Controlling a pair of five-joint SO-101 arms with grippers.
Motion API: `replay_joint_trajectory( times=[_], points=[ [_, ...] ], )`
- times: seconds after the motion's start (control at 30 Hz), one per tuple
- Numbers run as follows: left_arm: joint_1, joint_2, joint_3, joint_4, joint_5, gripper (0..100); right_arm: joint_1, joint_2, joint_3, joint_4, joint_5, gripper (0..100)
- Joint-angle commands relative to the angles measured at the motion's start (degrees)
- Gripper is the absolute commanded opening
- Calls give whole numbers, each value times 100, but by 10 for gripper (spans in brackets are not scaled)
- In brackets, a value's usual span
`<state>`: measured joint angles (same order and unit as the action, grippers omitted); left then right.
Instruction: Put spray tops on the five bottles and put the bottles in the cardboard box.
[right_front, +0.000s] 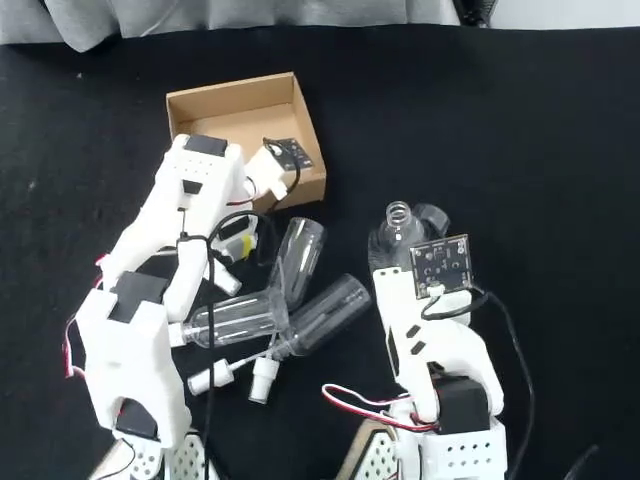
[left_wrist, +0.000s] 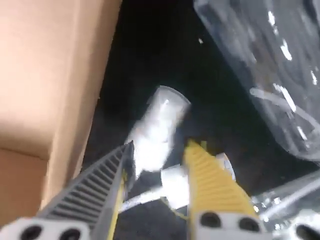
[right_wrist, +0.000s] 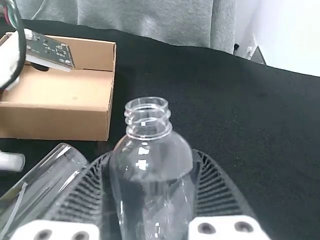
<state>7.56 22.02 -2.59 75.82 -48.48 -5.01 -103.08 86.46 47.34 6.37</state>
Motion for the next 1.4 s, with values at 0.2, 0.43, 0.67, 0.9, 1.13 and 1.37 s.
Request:
replay_joint_trajectory(
  times=[0.2,0.43,0.67,0.9,1.13,1.37],
  points=[
    [127,-9,-22,-114,273,245,105,-558,-66,-193,35,64],
    [110,0,-13,-26,237,149,105,-558,-75,-193,35,64],
    [84,-62,-84,237,229,145,105,-558,-75,-193,35,64],
    [66,-70,-84,246,264,142,105,-558,-75,-193,35,64],
    [57,-369,-145,422,237,80,105,-558,-75,-193,35,64],
    [-13,-985,-136,677,237,76,105,-558,-75,-193,35,64]
  ],
)
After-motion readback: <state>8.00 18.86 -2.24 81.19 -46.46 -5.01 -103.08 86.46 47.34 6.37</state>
